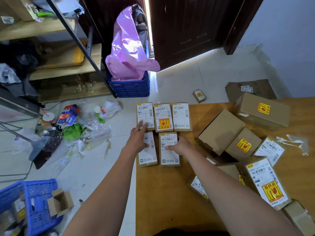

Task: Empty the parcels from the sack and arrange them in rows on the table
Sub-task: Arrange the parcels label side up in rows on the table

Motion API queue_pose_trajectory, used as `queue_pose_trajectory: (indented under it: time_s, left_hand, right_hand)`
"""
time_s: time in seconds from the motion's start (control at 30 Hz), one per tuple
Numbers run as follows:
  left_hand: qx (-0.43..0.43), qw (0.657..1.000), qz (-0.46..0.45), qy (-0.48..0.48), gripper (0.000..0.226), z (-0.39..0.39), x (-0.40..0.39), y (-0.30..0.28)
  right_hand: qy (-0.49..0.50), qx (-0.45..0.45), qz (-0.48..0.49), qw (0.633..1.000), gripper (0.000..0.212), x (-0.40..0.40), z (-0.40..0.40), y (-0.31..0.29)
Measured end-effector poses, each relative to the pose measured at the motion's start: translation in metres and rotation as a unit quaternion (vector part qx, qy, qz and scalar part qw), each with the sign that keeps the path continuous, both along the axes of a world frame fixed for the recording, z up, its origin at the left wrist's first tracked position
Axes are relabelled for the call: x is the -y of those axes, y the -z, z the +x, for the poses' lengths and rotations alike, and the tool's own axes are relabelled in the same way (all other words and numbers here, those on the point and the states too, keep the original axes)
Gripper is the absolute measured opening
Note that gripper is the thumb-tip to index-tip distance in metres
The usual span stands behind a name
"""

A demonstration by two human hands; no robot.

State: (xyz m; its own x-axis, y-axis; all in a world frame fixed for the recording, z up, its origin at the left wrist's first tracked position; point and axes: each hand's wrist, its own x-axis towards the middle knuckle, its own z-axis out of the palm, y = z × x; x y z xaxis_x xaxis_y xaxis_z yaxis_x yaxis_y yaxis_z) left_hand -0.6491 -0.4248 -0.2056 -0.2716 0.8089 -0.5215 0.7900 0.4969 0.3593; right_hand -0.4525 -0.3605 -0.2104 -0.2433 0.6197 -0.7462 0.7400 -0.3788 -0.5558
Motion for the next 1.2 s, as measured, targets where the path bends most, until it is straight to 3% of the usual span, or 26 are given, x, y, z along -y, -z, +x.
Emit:
queue_pose_trajectory:
  time_s: [0.67, 0.73, 0.8, 0.9, 1.0, 1.2]
  left_hand:
    - [0.042, 0.998, 0.046, -0.03, 0.096, 0.0, 0.007, -0.001]
    - [0.045, 0.996, 0.064, -0.039, 0.095, 0.0, 0.006, -0.002]
    - [0.036, 0.993, 0.088, -0.064, 0.091, 0.001, 0.001, -0.004]
    - [0.031, 0.986, 0.108, -0.119, 0.08, 0.005, -0.011, -0.009]
    - [0.028, 0.986, 0.092, -0.14, 0.072, 0.005, -0.02, -0.009]
    - [-0.008, 0.995, 0.042, -0.094, 0.065, 0.005, -0.032, 0.002]
  right_hand:
    - [-0.015, 0.009, 0.026, 1.0, 0.035, 0.005, -0.01, -0.001]
    - [0.001, 0.038, 0.061, 0.997, 0.031, 0.001, -0.01, -0.003]
    - [0.044, 0.088, 0.156, 0.983, 0.032, -0.007, -0.01, -0.008]
    - [0.054, 0.123, 0.27, 0.953, 0.045, -0.025, -0.012, -0.015]
    - [0.002, 0.134, 0.245, 0.96, 0.062, -0.047, -0.015, -0.025]
    - [-0.069, 0.126, 0.1, 0.985, 0.086, -0.072, -0.009, -0.015]
